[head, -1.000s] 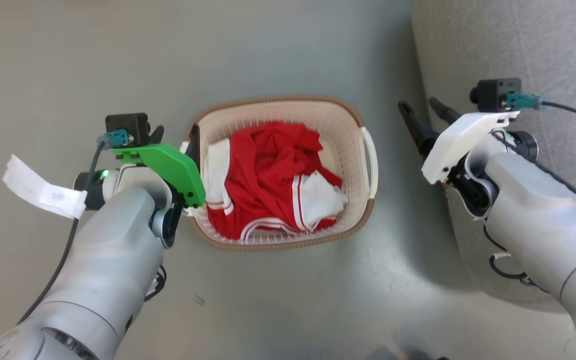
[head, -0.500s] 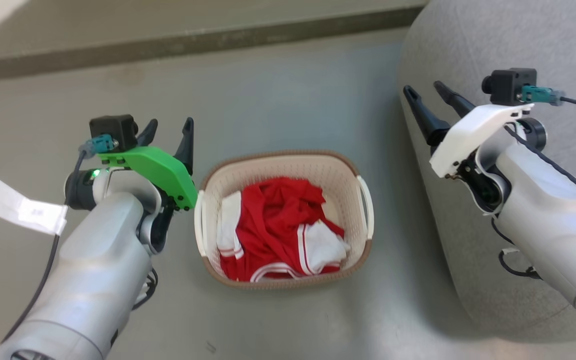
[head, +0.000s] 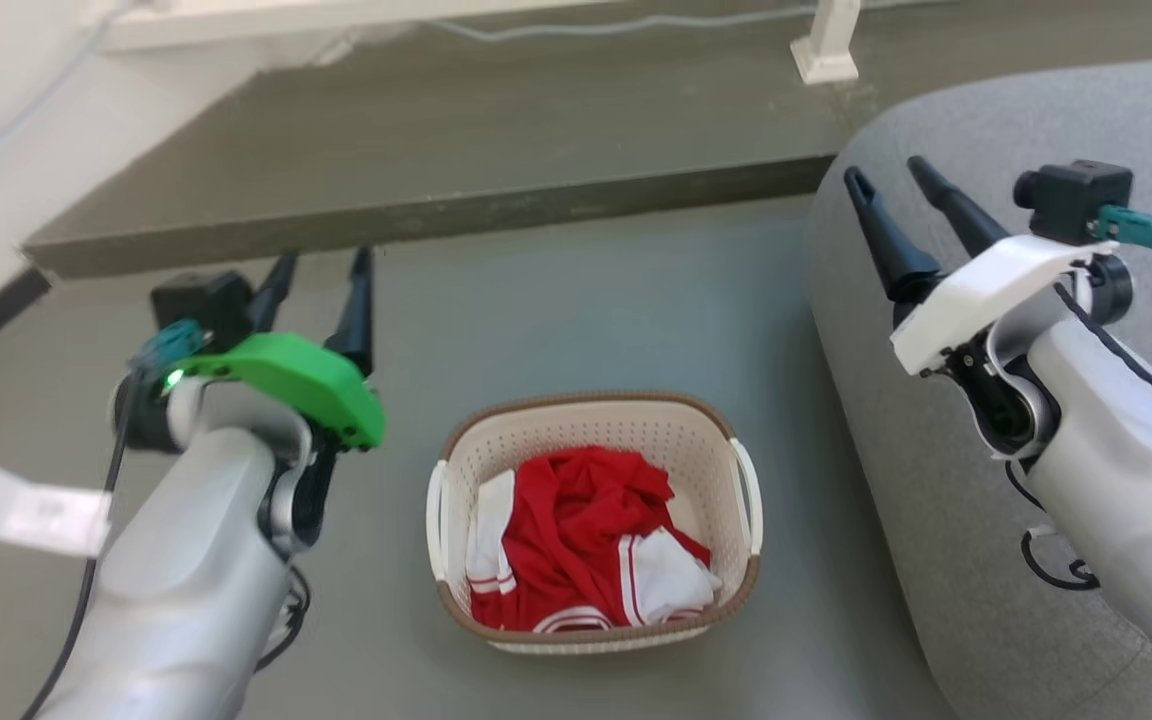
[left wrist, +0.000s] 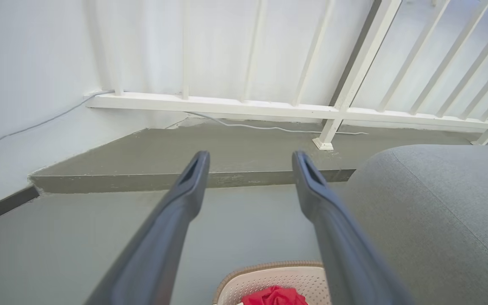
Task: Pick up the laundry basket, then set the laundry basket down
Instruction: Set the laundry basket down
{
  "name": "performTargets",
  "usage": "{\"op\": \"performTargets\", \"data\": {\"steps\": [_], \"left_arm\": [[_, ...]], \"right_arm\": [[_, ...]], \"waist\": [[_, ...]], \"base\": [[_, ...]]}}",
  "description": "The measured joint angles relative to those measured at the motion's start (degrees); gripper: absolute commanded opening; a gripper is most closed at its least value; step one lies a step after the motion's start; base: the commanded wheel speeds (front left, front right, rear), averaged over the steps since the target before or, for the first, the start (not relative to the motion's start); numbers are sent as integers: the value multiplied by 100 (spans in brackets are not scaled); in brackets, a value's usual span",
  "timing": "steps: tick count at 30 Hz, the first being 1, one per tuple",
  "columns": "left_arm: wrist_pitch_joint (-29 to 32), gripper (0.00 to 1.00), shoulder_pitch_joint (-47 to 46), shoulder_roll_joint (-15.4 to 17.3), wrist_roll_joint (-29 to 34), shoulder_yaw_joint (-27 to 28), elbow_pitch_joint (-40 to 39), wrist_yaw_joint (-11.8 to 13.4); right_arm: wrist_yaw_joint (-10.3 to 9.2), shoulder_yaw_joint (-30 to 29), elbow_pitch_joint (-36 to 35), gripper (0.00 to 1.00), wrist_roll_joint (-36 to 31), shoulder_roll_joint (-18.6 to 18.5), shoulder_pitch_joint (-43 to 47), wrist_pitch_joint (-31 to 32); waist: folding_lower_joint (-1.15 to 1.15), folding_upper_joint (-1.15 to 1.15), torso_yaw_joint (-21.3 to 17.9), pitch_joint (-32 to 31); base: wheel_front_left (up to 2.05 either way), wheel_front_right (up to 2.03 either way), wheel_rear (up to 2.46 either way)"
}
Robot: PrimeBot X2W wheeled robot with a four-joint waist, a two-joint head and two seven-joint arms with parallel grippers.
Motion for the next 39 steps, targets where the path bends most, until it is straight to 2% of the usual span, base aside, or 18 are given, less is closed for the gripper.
{"op": "performTargets", "data": {"steps": [8, 12, 18, 26, 39], "left_arm": [[0, 100, 947, 47, 654, 720, -1054, 247], [0, 100, 1247, 15, 1048, 933, -1479, 275], [0, 100, 1880, -36, 1258, 1488, -1974, 324], [0, 100, 2359, -170, 1669, 1709, -2512, 324], [0, 100, 2949, -345, 1937, 1876, -2826, 288]], "right_arm": [[-530, -1129, -1221, 100, -884, -204, 881, -9], [-693, -1334, -1584, 100, -1217, -220, 1448, -9], [-766, -1590, -2043, 100, -1646, -53, 2072, -9], [-812, -1896, -2532, 100, -1995, 41, 2605, -9], [-799, -2174, -2848, 100, -2301, 199, 3161, -9]], "waist": [[0, 0, 49, -355], [0, 0, 115, -393], [0, 0, 114, -443], [0, 0, 88, -497], [0, 0, 75, -506]], "base": [[0, 0, 0], [0, 0, 0], [0, 0, 0], [0, 0, 0], [0, 0, 0]]}}
